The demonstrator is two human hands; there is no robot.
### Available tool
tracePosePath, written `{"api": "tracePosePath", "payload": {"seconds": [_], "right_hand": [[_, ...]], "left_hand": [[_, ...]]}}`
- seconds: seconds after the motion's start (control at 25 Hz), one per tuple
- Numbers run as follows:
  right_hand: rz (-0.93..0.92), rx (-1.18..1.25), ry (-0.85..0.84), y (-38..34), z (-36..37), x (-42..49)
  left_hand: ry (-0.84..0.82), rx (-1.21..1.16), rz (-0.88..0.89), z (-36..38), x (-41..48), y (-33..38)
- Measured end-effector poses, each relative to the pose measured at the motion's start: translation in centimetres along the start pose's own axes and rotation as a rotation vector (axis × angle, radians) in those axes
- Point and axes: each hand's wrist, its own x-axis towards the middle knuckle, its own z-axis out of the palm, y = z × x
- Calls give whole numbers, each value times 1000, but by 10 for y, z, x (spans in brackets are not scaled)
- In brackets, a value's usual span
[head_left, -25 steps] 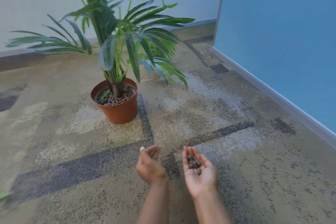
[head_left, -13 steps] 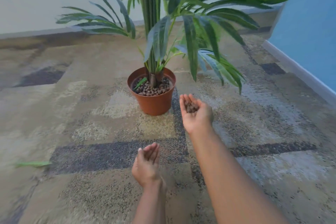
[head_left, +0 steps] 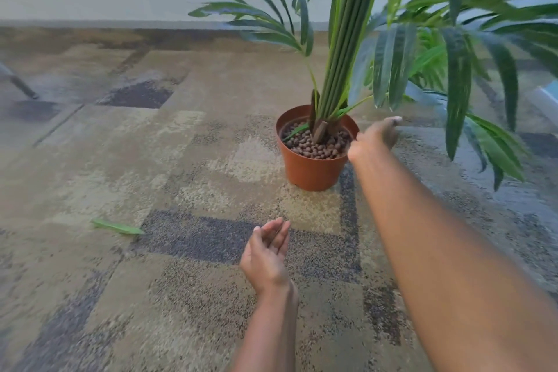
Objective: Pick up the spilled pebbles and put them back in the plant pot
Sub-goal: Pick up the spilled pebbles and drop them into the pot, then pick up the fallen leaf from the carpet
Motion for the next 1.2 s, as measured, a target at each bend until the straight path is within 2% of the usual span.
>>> {"api": "tracePosePath", "payload": {"seconds": [0.12,0.24,0.44,0.6,0.8,0.96,1.12,1.2], "right_hand": [[46,272,-145,0,-47,1],[101,345,-51,4,-100,-1],[157,364,-12,18,-184,-15],[108,354,44,4,-248,-37],[64,292,143,4,-300,-59],[148,243,76,34,-295,-55],[289,144,-26,74,-242,-55],[321,88,-72,92,-214,-60]], "left_hand": [[-39,-4,-28,9,-5,-12],[-84,-8,-44,17,-15,-31],[-215,42,-111,37,-36,-82],[-343,107,-234,64,-76,-127],[-427,152,-250,71,-107,-134],[-358,97,-194,49,-68,-116],[-146,104,73,13,18,-49],[-28,219,207,-13,59,-13]]}}
